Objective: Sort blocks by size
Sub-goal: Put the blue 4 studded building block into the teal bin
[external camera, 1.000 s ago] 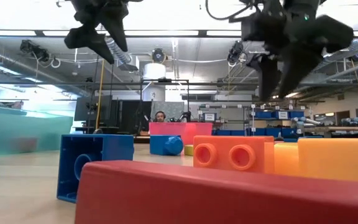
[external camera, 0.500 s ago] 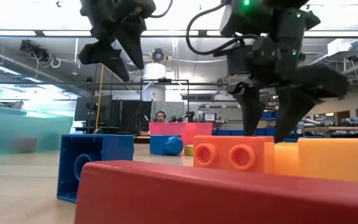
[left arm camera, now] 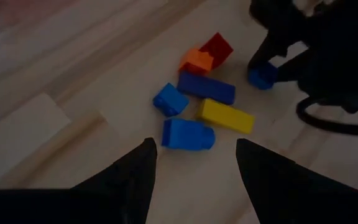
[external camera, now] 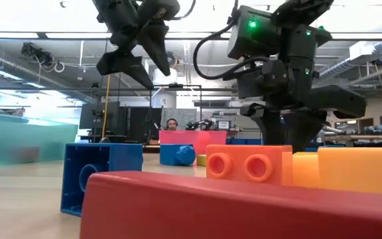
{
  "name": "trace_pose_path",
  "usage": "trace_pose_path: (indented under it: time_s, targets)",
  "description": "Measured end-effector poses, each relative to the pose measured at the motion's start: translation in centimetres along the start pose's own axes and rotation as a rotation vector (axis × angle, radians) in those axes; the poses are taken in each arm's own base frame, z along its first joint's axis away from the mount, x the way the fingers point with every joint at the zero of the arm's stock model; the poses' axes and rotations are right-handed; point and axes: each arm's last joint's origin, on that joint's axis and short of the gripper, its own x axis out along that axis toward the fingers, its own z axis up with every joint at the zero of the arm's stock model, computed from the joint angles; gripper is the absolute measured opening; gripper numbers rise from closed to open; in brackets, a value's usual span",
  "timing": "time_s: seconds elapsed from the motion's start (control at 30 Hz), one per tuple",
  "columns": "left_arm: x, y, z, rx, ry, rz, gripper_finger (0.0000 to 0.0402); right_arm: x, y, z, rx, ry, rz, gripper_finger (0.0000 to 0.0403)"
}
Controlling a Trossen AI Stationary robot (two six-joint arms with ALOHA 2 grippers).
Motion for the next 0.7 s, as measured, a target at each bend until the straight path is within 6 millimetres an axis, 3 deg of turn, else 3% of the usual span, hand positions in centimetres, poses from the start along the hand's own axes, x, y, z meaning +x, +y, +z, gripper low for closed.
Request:
trace_pose_path:
  time_s: [0.13,0.3,0.53,0.7]
  targets:
    - [0.6,-0.3,0.2,0.069,-0.028,-0.006,0.023,-1.5,-0.5,-0.2,0.067,-0.03,-0.044,0.0153]
    - [1.7,-1.1,0.8,0.182,-0.101,-0.054,0.023,-5.2,-1.8,-1.2,0.232,-0.096,-0.024,0.0153]
    - [3.3,-2.8,2.6,0.314,-0.299,-0.187,0.023,-11.8,-4.0,-4.1,0.454,-0.361,-0.084,0.0153]
    - [3.6,-3.2,3.8,0.478,-0.426,-0.214,0.023,-15.2,-5.0,-6.2,0.629,-0.589,-0.105,0.0153]
